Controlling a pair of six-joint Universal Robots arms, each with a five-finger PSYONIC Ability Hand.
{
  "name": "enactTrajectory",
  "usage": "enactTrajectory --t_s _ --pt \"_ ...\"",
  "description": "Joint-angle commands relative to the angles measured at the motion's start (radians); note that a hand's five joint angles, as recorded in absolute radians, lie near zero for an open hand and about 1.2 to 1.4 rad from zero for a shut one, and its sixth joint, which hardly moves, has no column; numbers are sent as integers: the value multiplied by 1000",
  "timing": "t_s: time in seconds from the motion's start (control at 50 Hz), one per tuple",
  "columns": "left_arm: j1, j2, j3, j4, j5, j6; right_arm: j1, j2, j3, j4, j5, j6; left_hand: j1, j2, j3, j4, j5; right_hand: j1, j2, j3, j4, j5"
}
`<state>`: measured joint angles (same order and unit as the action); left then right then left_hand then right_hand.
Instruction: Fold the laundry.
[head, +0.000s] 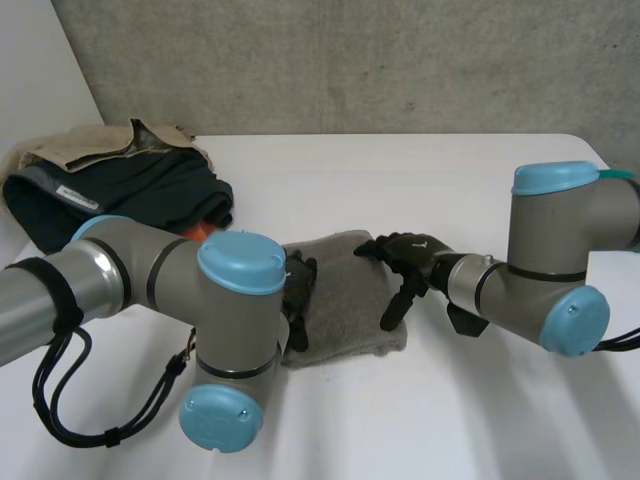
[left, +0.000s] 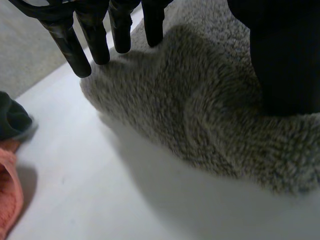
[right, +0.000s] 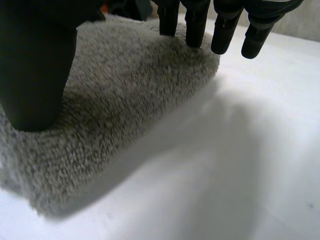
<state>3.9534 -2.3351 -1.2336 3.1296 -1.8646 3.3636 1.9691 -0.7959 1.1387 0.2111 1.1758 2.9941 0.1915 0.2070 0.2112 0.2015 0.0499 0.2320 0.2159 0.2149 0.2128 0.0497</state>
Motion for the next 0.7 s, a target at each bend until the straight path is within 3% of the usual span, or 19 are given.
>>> enactTrajectory --t_s 0.02,0.2,0.3,0.38,0.52,0.7 --pt "7 0 -7 -9 12 16 17 -3 6 -6 130 -202 43 27 23 33 10 -6 10 11 13 2" --pt "7 184 -10 -3 70 14 63 -199 130 -136 150 -231 34 18 14 24 1 -9 7 8 10 -1" --pt "18 287 -18 0 153 14 114 -342 387 -373 140 -238 28 12 8 18 -5 -35 -19 -18 -16 -28" --pt "72 330 -24 3 232 14 174 -402 576 -552 131 -265 37 21 17 27 4 -27 -11 -10 -8 -19" --pt "139 338 -24 -8 389 4 235 -358 730 -757 133 -322 48 33 29 38 16 -3 13 14 16 5" --pt "144 330 -29 -8 404 -3 234 -204 667 -852 142 -409 54 39 35 44 21 123 139 140 142 131"
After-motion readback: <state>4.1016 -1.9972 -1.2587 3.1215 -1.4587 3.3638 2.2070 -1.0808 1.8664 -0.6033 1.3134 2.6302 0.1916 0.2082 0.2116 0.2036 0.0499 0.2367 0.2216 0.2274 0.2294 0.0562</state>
